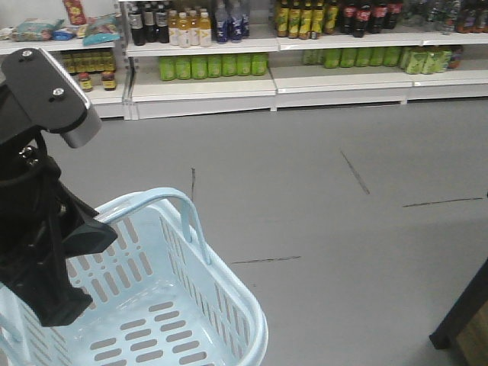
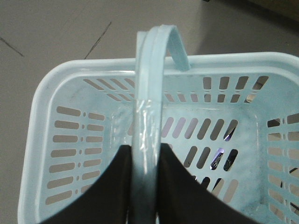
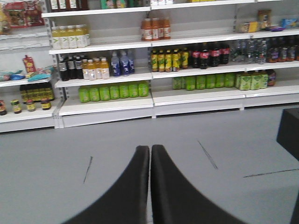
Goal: Pick three apples into basket with both arms
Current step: 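Turn the base toward the fruit table with the red apples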
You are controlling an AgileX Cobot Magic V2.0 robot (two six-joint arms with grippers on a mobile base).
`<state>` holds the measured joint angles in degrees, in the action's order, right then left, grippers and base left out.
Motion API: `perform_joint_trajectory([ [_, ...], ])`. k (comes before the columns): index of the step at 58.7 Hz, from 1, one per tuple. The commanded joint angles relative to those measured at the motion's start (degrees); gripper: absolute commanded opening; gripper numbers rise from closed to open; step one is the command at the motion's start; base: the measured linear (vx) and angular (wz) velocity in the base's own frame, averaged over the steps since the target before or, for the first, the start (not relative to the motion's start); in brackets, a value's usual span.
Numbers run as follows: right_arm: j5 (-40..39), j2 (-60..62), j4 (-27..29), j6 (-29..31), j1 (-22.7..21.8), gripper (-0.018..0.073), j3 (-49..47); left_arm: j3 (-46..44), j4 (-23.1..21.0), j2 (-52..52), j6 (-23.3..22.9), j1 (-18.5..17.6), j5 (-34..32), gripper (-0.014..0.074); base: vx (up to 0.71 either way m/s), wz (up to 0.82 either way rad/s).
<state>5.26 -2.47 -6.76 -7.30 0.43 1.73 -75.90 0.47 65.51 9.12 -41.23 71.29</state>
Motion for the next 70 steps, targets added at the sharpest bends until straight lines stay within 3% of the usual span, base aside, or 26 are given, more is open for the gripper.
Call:
perform_joint_trajectory([
  [1, -4.09, -1.06, -0.24, 0.32, 0.05, -0.0005, 0.63, -1.42, -0.15, -1.4, -0.77, 0.04, -3.72, -0.0006, 0.18, -0.47],
  [70, -4.09, -1.06, -0.24, 0.32, 0.05, -0.0005, 0.63, -1.42, -0.47, -1.46, -0.77, 0.04, -3.72, -0.0006, 0.13, -0.65],
])
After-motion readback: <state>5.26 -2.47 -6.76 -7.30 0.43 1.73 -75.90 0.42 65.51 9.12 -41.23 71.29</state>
